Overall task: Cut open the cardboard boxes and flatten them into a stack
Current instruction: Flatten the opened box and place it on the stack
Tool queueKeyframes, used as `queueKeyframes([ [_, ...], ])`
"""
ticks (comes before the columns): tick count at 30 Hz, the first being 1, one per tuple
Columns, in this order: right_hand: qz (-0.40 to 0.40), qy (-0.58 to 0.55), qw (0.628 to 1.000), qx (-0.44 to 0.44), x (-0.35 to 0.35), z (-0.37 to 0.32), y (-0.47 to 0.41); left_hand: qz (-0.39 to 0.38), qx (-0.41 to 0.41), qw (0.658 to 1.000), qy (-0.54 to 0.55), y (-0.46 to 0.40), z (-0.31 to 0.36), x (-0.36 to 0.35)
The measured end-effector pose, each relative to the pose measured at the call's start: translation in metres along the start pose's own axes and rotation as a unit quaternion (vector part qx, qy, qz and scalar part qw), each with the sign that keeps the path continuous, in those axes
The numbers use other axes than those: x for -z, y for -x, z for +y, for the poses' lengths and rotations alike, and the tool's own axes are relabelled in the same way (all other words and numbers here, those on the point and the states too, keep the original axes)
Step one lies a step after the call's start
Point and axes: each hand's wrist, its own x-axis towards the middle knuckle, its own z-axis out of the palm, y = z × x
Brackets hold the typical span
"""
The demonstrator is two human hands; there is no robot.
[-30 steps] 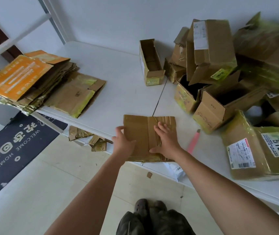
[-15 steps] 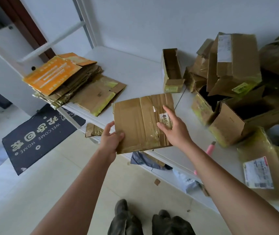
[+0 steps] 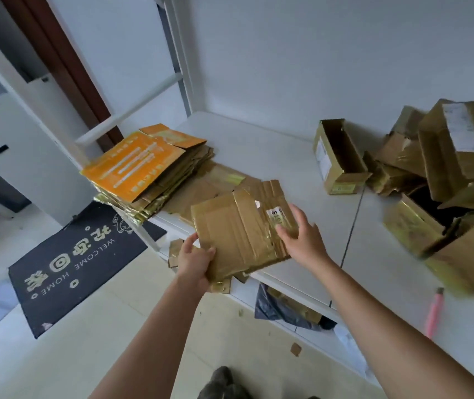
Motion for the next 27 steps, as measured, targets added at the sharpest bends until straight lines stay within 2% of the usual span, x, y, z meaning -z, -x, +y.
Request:
queueKeyframes([
  [3,0.045,-0.005,0.999,0.005,-0.028,-0.036,-0.025,0.007,-0.010,0.999,0.046,-0.027,0.025,0.007],
  [6,0.138,-0.052,0.989,0.018,-0.052,-0.070,-0.054,-0.003,-0.020,0.998,0.060,-0.054,0.045,0.002],
  [8,0.172,-0.059,0.982,0.040,-0.063,-0.085,-0.081,0.009,-0.037,0.999,0.008,-0.069,0.051,0.002],
  [10,0.155,-0.052,0.985,0.051,-0.073,-0.096,-0.113,0.027,-0.064,0.991,-0.113,-0.086,0.056,0.003],
  [12,0.116,-0.017,0.991,0.059,-0.083,-0.098,-0.138,0.051,-0.105,0.950,-0.289,-0.099,0.056,0.007],
  [13,0.098,0.003,0.993,0.060,-0.089,-0.097,-0.149,0.055,-0.141,0.908,-0.391,-0.106,0.055,0.010],
  [14,0.081,0.019,0.995,0.058,-0.094,-0.095,-0.159,0.062,-0.187,0.851,-0.487,-0.111,0.055,0.012],
  [16,0.052,0.064,0.996,0.044,-0.102,-0.086,-0.173,0.047,-0.281,0.743,-0.606,-0.119,0.055,0.015],
  [18,0.036,0.191,0.981,0.029,-0.106,-0.072,-0.179,-0.011,-0.314,0.682,-0.660,-0.129,0.054,0.018],
  [20,0.033,0.329,0.942,0.052,-0.108,-0.059,-0.176,-0.059,-0.295,0.646,-0.702,-0.142,0.054,0.022],
  [21,0.028,0.352,0.933,0.073,-0.110,-0.054,-0.172,-0.077,-0.282,0.635,-0.715,-0.146,0.054,0.024],
  [23,0.004,0.349,0.932,0.094,-0.115,-0.043,-0.164,-0.100,-0.263,0.629,-0.725,-0.152,0.055,0.024],
  [27,-0.033,0.337,0.939,0.064,-0.126,-0.031,-0.158,-0.104,-0.252,0.611,-0.743,-0.156,0.060,0.020],
])
